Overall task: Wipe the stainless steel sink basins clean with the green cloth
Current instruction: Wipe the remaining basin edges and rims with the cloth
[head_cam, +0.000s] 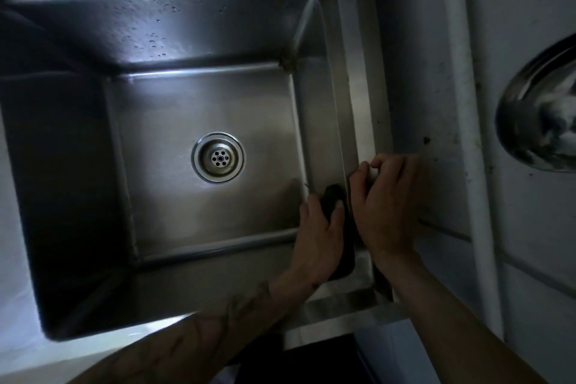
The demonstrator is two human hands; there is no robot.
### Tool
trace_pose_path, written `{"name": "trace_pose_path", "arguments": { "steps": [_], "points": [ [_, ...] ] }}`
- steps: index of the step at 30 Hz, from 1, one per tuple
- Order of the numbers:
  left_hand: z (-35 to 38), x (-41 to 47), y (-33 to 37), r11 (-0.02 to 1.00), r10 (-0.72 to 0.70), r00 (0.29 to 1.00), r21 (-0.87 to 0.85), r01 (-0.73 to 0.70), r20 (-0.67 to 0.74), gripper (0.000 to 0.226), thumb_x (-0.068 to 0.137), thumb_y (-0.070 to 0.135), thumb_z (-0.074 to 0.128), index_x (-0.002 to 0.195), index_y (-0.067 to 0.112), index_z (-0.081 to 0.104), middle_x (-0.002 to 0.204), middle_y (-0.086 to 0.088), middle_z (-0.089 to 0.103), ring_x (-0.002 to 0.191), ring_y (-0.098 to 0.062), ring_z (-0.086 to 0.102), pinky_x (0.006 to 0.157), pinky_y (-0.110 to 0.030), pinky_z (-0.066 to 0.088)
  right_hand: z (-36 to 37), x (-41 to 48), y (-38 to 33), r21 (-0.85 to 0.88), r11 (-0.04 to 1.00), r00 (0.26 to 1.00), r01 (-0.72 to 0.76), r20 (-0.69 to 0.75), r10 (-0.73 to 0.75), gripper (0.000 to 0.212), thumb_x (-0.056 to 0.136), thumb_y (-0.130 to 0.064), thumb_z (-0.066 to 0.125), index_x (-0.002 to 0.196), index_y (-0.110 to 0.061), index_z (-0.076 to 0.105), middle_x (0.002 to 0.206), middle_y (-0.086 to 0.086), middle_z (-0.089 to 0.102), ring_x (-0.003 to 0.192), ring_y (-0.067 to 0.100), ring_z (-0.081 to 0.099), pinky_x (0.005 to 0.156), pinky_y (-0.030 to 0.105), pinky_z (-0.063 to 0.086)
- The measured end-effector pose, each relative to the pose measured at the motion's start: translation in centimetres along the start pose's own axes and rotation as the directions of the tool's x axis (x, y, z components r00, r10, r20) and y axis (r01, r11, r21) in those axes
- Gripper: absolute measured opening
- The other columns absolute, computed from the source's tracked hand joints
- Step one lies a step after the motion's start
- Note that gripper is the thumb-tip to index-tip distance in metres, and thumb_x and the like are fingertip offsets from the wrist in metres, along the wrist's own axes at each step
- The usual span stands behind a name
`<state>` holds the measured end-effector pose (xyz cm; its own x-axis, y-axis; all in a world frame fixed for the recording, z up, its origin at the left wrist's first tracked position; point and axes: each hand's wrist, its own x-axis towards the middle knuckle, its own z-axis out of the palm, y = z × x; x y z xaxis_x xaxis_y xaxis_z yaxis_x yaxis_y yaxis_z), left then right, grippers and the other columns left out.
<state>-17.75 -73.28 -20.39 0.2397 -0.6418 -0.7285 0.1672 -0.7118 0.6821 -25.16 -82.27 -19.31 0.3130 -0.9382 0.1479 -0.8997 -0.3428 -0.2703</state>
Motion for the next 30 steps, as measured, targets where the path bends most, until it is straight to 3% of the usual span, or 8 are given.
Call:
{"name": "trace_pose_path", "arguments": {
  "steps": [3,7,11,15,18,21,26,30],
  "points": [
    [-0.4,2.3,2.3,0.997,0.061,0.991,-0.041,-0.066,-0.116,0.023,0.111,0.031,0.049,0.118,0.009,0.052,0.114,-0.008,0.053,0.086,-0.011,0.048,0.075,-0.025,0.034,0.1,0.0,0.1,0.002,1.000,1.000,-0.003,0.008,0.003,0.014,0.096,-0.016,0.061,0.096,-0.006,0.052,0.099,0.017,0.051,0.086,0.031,0.050,0.071,0.040,0.040],
    [-2.5,9.8,6.4,0.977,0.196,0.959,-0.046,-0.209,-0.204,0.035,0.109,0.044,0.046,0.121,0.013,0.050,0.117,-0.017,0.061,0.097,-0.034,0.065,0.085,-0.048,0.057,-0.1,-0.1,0.1,-0.010,1.000,1.000,-0.009,0.016,0.009,0.015,0.097,-0.019,0.060,0.096,-0.008,0.050,0.099,0.015,0.049,0.084,0.029,0.048,0.070,0.034,0.035],
    [-5.4,16.9,11.6,0.975,0.200,0.939,-0.036,-0.218,-0.278,0.041,0.111,0.036,0.047,0.134,0.002,0.048,0.133,-0.025,0.059,0.118,-0.038,0.062,0.099,-0.039,0.050,-0.2,0.0,-0.2,-0.025,1.000,1.000,0.008,-0.013,-0.009,0.015,0.095,-0.016,0.063,0.093,-0.007,0.052,0.097,0.015,0.049,0.083,0.028,0.048,0.071,0.032,0.034],
    [-6.6,18.6,13.9,0.964,0.220,0.921,-0.076,-0.256,-0.321,0.040,0.109,0.043,0.048,0.128,0.007,0.052,0.125,-0.022,0.061,0.106,-0.035,0.066,0.094,-0.049,0.058,-0.3,0.0,-0.1,-0.031,0.999,1.000,0.010,-0.022,-0.010,0.015,0.094,-0.016,0.064,0.091,-0.006,0.052,0.096,0.015,0.050,0.083,0.029,0.047,0.073,0.032,0.032],
    [-6.3,14.8,13.9,0.885,0.445,0.820,0.040,-0.463,-0.359,0.038,0.104,0.048,0.051,0.124,0.016,0.056,0.114,-0.013,0.064,0.092,-0.021,0.066,0.075,-0.032,0.055,-0.1,0.0,0.0,-0.013,1.000,1.000,-0.001,0.002,0.001,0.016,0.097,-0.019,0.060,0.092,-0.008,0.051,0.096,0.015,0.049,0.084,0.031,0.049,0.071,0.044,0.043],
    [-6.1,12.5,15.4,0.733,0.677,0.646,0.250,-0.633,-0.353,0.042,0.102,0.047,0.061,0.131,0.017,0.059,0.120,-0.005,0.060,0.097,-0.011,0.062,0.076,-0.012,0.048,-0.2,0.0,0.1,-0.020,1.000,1.000,-0.009,0.004,0.009,0.016,0.097,-0.020,0.060,0.092,-0.007,0.052,0.095,0.014,0.049,0.084,0.033,0.051,0.072,0.044,0.044],
    [-6.2,17.4,19.8,0.422,0.875,0.454,0.727,-0.542,-0.169,0.058,0.096,0.062,0.060,0.135,0.019,0.068,0.128,-0.019,0.061,0.113,-0.036,0.059,0.092,-0.041,0.052,-0.1,0.1,0.1,-0.003,1.000,1.000,-0.005,0.004,0.005,0.016,0.096,-0.020,0.061,0.093,-0.011,0.048,0.094,0.013,0.048,0.082,0.033,0.050,0.069,0.051,0.047],
    [-5.6,16.7,19.0,0.287,0.926,0.373,0.764,-0.577,-0.067,0.053,0.099,0.057,0.059,0.128,0.014,0.071,0.128,-0.021,0.063,0.110,-0.038,0.060,0.087,-0.042,0.054,-0.1,0.0,0.2,0.025,1.000,0.999,-0.018,0.036,0.017,0.016,0.098,-0.022,0.059,0.095,-0.013,0.046,0.096,0.011,0.047,0.082,0.030,0.050,0.067,0.050,0.049]
  ]
}}
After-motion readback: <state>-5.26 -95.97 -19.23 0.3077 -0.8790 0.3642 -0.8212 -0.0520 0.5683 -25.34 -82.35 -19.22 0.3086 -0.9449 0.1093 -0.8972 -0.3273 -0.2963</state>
